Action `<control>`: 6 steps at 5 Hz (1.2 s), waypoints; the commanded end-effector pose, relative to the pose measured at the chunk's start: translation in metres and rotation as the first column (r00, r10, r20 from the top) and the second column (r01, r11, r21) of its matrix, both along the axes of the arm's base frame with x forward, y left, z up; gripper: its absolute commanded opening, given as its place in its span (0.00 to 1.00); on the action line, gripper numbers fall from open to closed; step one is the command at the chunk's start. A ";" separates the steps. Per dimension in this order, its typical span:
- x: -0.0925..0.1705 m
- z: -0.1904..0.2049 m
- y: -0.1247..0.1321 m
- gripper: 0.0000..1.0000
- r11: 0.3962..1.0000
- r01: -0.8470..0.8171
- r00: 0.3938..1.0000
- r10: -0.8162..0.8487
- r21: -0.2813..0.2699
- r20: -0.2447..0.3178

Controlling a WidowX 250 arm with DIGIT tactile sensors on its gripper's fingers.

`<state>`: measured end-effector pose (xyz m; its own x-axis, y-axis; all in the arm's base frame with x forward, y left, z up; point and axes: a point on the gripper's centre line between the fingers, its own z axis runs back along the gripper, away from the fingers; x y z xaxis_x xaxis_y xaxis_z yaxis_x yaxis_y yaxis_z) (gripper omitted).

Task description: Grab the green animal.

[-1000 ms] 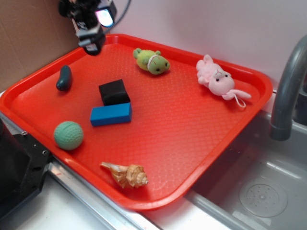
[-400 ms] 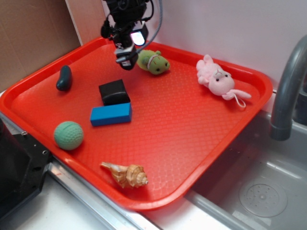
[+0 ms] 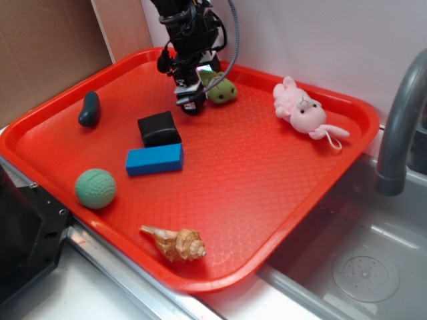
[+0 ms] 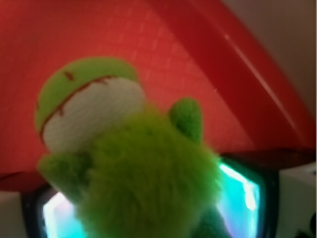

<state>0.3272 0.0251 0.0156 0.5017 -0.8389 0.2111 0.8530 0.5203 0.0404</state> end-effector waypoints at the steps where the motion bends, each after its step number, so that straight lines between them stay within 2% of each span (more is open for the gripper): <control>1: -0.006 0.027 -0.026 0.00 0.994 0.059 0.997 -0.063 0.092 0.040; 2: -0.026 0.072 -0.034 0.00 0.989 0.025 0.999 -0.027 0.145 0.016; 3: -0.049 0.108 -0.033 0.00 0.987 -0.075 0.997 0.071 0.143 0.032; 4: -0.065 0.127 -0.023 0.00 0.956 -0.257 0.964 0.265 0.142 -0.035; 5: -0.092 0.139 0.004 0.00 0.865 -0.480 0.866 0.494 0.148 -0.081; 6: -0.130 0.149 0.036 0.00 0.730 -0.680 0.717 0.682 0.066 -0.144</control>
<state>0.1894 0.0707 0.1544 0.9653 -0.2574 0.0449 0.2600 0.9635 -0.0642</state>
